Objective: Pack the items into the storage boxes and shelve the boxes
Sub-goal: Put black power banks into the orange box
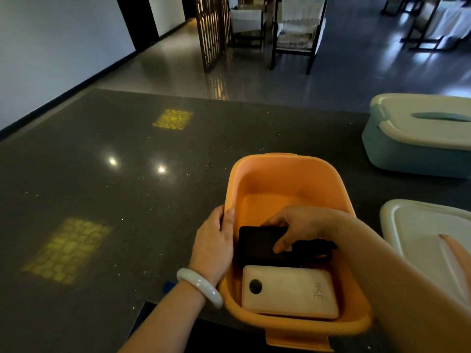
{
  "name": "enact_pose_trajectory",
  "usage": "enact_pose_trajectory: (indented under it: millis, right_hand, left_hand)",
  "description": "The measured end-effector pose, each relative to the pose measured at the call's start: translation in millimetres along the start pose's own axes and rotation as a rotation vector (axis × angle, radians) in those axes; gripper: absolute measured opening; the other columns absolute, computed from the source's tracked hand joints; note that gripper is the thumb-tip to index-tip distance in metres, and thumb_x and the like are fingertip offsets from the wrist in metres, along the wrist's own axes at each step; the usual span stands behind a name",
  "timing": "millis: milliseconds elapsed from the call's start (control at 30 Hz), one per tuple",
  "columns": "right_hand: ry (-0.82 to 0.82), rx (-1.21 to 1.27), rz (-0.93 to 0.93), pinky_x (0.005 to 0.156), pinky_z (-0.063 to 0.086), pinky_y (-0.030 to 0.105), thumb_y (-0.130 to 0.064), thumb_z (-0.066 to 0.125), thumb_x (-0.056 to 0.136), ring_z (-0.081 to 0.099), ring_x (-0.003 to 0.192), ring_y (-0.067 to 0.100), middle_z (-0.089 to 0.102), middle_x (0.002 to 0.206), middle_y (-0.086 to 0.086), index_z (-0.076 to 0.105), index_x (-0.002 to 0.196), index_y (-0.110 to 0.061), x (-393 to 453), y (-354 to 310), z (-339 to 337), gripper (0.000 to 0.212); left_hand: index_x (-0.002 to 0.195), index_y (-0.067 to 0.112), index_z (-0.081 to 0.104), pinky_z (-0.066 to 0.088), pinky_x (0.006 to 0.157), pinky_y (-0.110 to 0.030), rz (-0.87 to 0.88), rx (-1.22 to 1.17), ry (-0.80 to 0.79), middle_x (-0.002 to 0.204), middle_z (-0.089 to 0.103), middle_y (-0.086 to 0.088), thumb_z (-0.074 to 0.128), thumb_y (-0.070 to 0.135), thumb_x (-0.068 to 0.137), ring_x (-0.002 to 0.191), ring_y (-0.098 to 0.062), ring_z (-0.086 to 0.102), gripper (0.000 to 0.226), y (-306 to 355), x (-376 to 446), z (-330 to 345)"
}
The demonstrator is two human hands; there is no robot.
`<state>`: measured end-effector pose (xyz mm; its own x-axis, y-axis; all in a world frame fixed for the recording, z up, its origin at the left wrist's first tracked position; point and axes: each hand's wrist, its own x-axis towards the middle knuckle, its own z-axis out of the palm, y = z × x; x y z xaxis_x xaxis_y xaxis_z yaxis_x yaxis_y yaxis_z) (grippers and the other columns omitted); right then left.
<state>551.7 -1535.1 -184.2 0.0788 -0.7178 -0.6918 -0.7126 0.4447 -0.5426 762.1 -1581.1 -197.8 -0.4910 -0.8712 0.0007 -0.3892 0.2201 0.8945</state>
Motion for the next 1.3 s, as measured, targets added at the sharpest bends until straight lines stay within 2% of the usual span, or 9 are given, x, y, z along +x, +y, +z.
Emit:
enact_pose_trajectory:
  millis: [300,500,633,700,833,933,1000,1167,1300]
  right_hand:
    - [-0.005,-0.006,0.004,0.078,0.047,0.026,-0.029,0.072,0.081,0.063,0.096,0.003,0.066,0.106,-0.019,0.052,0.126,-0.044,-3,-4,0,0.051]
    - [0.017,-0.048,-0.001,0.093,0.047,0.037,-0.032,0.072,0.080,0.060,0.101,0.008,0.063,0.112,-0.016,0.052,0.127,-0.043,-6,-9,1,0.052]
    - [0.008,-0.088,-0.035,0.083,0.045,0.027,-0.034,0.069,0.083,0.058,0.099,0.005,0.062,0.110,-0.015,0.053,0.124,-0.042,-9,-13,3,0.045]
    - [0.053,-0.152,-0.059,0.083,0.042,0.024,-0.036,0.065,0.086,0.055,0.101,0.002,0.058,0.113,-0.017,0.051,0.126,-0.040,-11,-14,2,0.043]
    - [0.275,-0.353,-0.194,0.078,0.040,0.018,-0.042,0.058,0.090,0.052,0.090,-0.005,0.054,0.112,-0.020,0.041,0.120,-0.049,-20,-23,-1,0.035]
    - [0.405,-0.482,-0.318,0.094,0.044,0.026,-0.052,0.058,0.085,0.051,0.105,-0.002,0.047,0.120,-0.026,0.021,0.120,-0.059,-32,-49,-1,0.052]
    - [0.375,-0.594,-0.347,0.104,0.039,0.028,-0.060,0.057,0.082,0.044,0.116,-0.002,0.035,0.125,-0.028,0.005,0.121,-0.060,-39,-77,2,0.065]
    - [0.401,-0.544,-0.529,0.100,0.035,0.018,-0.049,0.052,0.090,0.042,0.123,-0.003,0.039,0.139,-0.024,0.031,0.137,-0.048,-36,-150,26,0.051]
    - [0.281,-0.569,-0.596,0.099,0.038,0.021,-0.044,0.053,0.093,0.043,0.123,0.002,0.039,0.142,-0.019,0.035,0.139,-0.042,-17,-202,62,0.049]
  left_hand:
    - [0.085,0.043,0.046,0.041,0.057,-0.002,-0.021,0.024,-0.006,0.077,0.059,0.007,0.034,0.048,0.097,0.064,0.013,0.054,0.017,-1,-1,0]
    - [0.085,0.044,0.047,0.038,0.059,0.001,-0.033,-0.019,0.025,0.072,0.056,0.014,0.032,0.056,0.088,0.062,0.018,0.052,0.020,3,-3,-1]
    - [0.097,0.042,0.053,0.043,0.061,-0.005,-0.093,-0.030,-0.013,0.091,0.066,0.004,0.033,0.057,0.093,0.075,0.000,0.059,0.025,3,-4,-4]
    - [0.100,0.041,0.054,0.043,0.063,-0.007,-0.120,-0.020,-0.006,0.094,0.065,0.007,0.033,0.057,0.093,0.078,0.002,0.059,0.027,5,-7,-8]
    - [0.105,0.040,0.057,0.044,0.068,-0.009,-0.136,0.012,0.067,0.093,0.064,0.013,0.034,0.061,0.089,0.083,0.005,0.060,0.035,-1,-25,-29]
    - [0.112,0.039,0.056,0.044,0.075,-0.006,-0.164,0.128,0.132,0.101,0.062,0.014,0.036,0.058,0.092,0.090,0.009,0.058,0.033,-15,-48,-56]
    - [0.110,0.040,0.055,0.042,0.074,-0.003,-0.228,0.183,0.211,0.100,0.060,0.017,0.040,0.052,0.095,0.090,0.011,0.056,0.025,-26,-64,-77]
    - [0.106,0.037,0.058,0.040,0.074,-0.002,-0.345,0.223,0.389,0.103,0.061,0.016,0.046,0.041,0.098,0.092,0.007,0.057,0.015,-42,-99,-125]
    - [0.107,0.029,0.061,0.040,0.073,-0.001,-0.376,0.233,0.524,0.105,0.063,0.012,0.051,0.033,0.097,0.093,0.003,0.059,0.015,-52,-125,-160]
